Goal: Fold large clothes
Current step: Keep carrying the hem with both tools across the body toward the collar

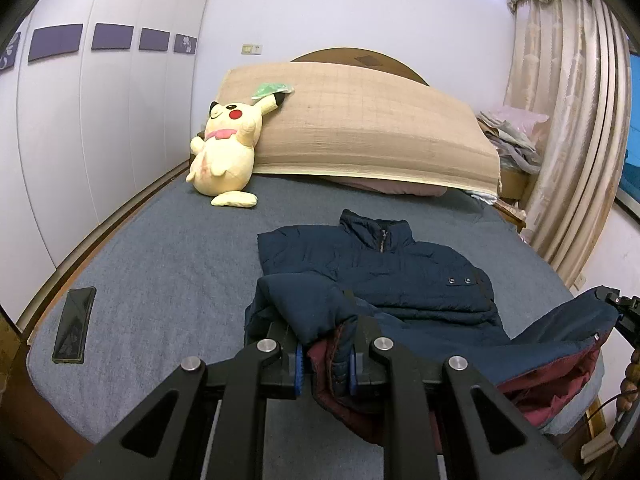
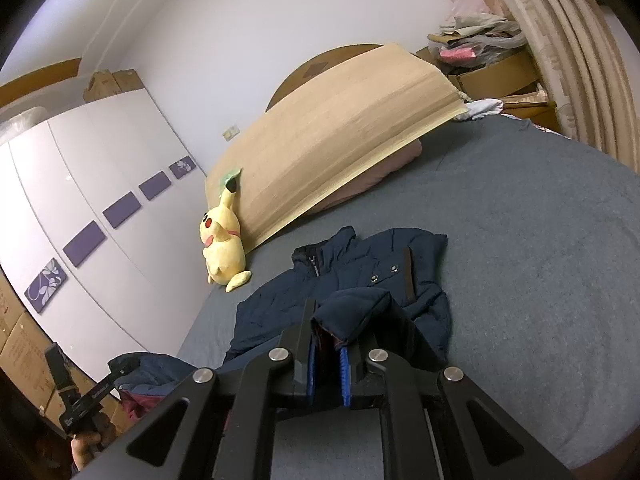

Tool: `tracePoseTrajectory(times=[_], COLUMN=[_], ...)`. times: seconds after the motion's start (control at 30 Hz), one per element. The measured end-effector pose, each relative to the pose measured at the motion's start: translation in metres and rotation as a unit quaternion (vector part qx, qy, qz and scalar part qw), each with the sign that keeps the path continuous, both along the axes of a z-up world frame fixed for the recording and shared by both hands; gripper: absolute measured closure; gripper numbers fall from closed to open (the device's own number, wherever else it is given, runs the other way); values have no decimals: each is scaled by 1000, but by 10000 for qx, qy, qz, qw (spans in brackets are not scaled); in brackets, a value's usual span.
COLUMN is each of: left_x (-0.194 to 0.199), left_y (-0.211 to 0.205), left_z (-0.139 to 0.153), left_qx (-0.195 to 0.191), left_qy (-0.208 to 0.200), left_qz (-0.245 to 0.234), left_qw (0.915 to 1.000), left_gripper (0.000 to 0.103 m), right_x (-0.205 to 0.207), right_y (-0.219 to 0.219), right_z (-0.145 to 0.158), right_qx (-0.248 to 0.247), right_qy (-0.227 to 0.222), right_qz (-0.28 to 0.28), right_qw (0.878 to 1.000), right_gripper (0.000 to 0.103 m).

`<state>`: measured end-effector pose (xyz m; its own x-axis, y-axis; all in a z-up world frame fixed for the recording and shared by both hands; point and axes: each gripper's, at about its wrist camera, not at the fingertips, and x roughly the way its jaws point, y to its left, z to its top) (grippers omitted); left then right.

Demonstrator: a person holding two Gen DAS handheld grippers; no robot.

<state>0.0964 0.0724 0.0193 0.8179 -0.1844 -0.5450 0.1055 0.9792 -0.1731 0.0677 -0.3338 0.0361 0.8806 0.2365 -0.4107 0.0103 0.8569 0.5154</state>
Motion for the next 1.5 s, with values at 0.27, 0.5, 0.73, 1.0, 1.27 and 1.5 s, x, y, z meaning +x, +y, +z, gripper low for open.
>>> tracePoseTrajectory(times=[0.27,0.5,0.73,1.0,1.27,1.5], left_x=[-30,-60,-78,-81,-38,2], left_y=[6,8,10,14,10,6], left_z=[5,8,6,10,3,3], left_qx=[-104,-160,-250,-277,-235,-266], left_qy=[-177,-290,-308,-323,-109,-60], left_qz=[163,229,257,228,332,375], left_qw=[9997,9992,9989,9988,9991,9989], left_gripper=[86,86,86,87,87,87], right_x=[-27,-62,-85,-99,-56,-3], right_y=[5,9,8,10,6,7], right_z=[7,13,11,14,15,21], right_qx=[-93,-87,-61,-132,-177,-266], right_qy=[-205,-419,-469,-479,-376,-348], right_qz=[-86,-146,-218,-202,-122,-153], right_qw=[9997,9990,9986,9986,9991,9989], right_gripper=[93,94,94,94,94,94])
